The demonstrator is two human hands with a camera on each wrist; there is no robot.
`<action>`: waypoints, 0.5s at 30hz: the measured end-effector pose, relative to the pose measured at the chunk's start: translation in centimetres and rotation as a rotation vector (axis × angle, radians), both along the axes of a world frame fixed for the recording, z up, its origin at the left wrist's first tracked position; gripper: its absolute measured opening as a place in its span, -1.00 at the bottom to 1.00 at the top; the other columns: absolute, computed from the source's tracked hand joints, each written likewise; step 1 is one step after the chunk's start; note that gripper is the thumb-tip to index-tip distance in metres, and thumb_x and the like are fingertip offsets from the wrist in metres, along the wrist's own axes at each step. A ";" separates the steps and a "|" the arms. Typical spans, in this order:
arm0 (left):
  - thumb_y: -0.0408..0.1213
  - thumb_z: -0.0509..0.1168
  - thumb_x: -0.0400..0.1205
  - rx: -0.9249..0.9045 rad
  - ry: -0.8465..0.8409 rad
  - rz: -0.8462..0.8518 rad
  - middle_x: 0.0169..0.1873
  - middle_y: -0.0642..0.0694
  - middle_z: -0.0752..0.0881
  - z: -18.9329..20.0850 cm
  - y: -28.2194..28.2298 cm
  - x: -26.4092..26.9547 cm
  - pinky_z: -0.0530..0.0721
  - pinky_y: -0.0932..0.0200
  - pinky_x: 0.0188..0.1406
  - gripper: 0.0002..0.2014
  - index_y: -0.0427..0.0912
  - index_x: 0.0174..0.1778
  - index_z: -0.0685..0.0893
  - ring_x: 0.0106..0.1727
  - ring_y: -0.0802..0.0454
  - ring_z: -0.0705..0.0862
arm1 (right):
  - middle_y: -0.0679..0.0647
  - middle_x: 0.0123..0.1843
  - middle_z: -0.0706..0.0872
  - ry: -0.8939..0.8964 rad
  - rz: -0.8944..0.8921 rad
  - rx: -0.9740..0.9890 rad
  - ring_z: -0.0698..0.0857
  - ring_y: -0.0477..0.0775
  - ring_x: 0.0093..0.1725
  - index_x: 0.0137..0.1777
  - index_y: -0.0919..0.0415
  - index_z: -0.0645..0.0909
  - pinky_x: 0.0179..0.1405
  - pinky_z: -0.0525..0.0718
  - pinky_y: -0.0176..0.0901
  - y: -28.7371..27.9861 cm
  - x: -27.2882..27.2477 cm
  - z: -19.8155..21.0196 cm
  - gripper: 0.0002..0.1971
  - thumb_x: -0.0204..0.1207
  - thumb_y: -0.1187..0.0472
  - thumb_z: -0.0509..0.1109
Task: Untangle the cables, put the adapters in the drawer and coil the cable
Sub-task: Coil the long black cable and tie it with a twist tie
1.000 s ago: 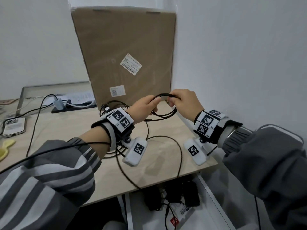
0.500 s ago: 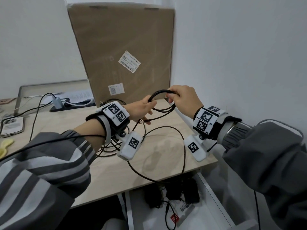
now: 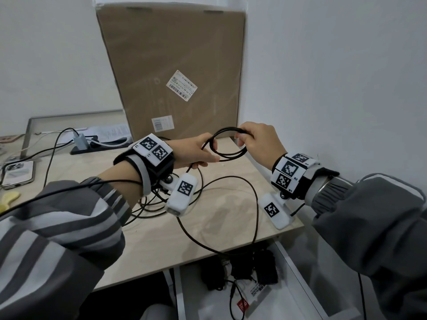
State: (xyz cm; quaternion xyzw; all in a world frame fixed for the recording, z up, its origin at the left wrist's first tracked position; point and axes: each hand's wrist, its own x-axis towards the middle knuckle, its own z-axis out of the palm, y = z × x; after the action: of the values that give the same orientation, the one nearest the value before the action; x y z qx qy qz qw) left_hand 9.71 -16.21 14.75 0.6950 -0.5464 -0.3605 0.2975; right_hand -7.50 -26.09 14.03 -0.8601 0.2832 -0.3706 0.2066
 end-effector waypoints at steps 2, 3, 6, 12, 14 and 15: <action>-0.48 0.40 0.55 -0.013 -0.012 -0.064 0.19 -0.22 0.59 0.0 0.3 0.6 0.53 0.17 -0.25 -0.69 -0.05 0.02 0.49 -0.23 0.03 0.53 | 0.02 -0.30 0.71 0.002 0.004 0.010 0.51 -0.19 -0.39 -0.12 0.29 0.70 -0.35 0.42 -0.50 -0.1 -0.2 0.1 -0.82 0.58 0.36 0.26; -0.53 0.41 0.52 -0.024 -0.017 -0.095 0.25 -0.22 0.60 0.1 0.4 0.7 0.58 0.11 -0.11 -0.66 -0.05 0.03 0.50 -0.15 -0.02 0.61 | 0.03 -0.30 0.72 0.007 0.005 0.010 0.51 -0.19 -0.39 -0.11 0.30 0.70 -0.35 0.42 -0.50 -0.1 -0.3 0.2 -0.82 0.58 0.36 0.25; -0.62 0.35 0.53 -0.068 0.016 -0.144 0.19 -0.27 0.68 0.1 0.5 0.7 0.61 0.08 0.04 -0.66 -0.10 0.00 0.49 0.08 -0.13 0.75 | 0.00 -0.32 0.71 0.008 -0.001 0.014 0.51 -0.21 -0.39 -0.11 0.29 0.70 -0.35 0.41 -0.51 -0.2 -0.4 0.1 -0.82 0.58 0.36 0.25; -0.52 0.29 0.63 -0.172 0.176 -0.080 -0.02 -0.39 0.75 -0.2 0.2 0.3 0.78 0.23 -0.16 -0.84 -0.22 0.03 0.52 -0.08 -0.12 0.82 | -0.11 -0.37 0.67 -0.004 -0.016 0.075 0.50 -0.24 -0.41 -0.11 0.25 0.70 -0.39 0.40 -0.51 -0.6 -0.4 -0.3 -0.81 0.59 0.36 0.24; -0.47 0.32 0.62 -0.208 0.196 -0.045 -0.07 -0.34 0.78 -0.2 0.2 0.5 0.79 0.19 -0.16 -0.86 -0.26 0.05 0.56 -0.13 -0.13 0.82 | -0.08 -0.36 0.69 -0.027 -0.009 0.124 0.50 -0.24 -0.45 -0.12 0.20 0.69 -0.38 0.44 -0.43 -0.8 -0.5 -0.5 -0.81 0.60 0.34 0.24; -0.45 0.34 0.61 -0.228 0.196 -0.028 -0.10 -0.30 0.79 -0.1 0.3 0.5 0.78 0.18 -0.17 -0.87 -0.27 0.05 0.58 -0.18 -0.10 0.82 | -0.07 -0.36 0.70 -0.046 0.002 0.163 0.50 -0.24 -0.49 -0.15 0.17 0.68 -0.38 0.47 -0.37 -0.8 -0.5 -0.7 -0.80 0.61 0.33 0.24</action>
State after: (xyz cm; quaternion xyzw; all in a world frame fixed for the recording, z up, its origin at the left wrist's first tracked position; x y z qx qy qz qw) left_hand 10.25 -15.96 14.61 0.6105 -0.5617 -0.3663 0.4214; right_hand -8.02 -26.89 13.35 -0.8319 0.3069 -0.3657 0.2828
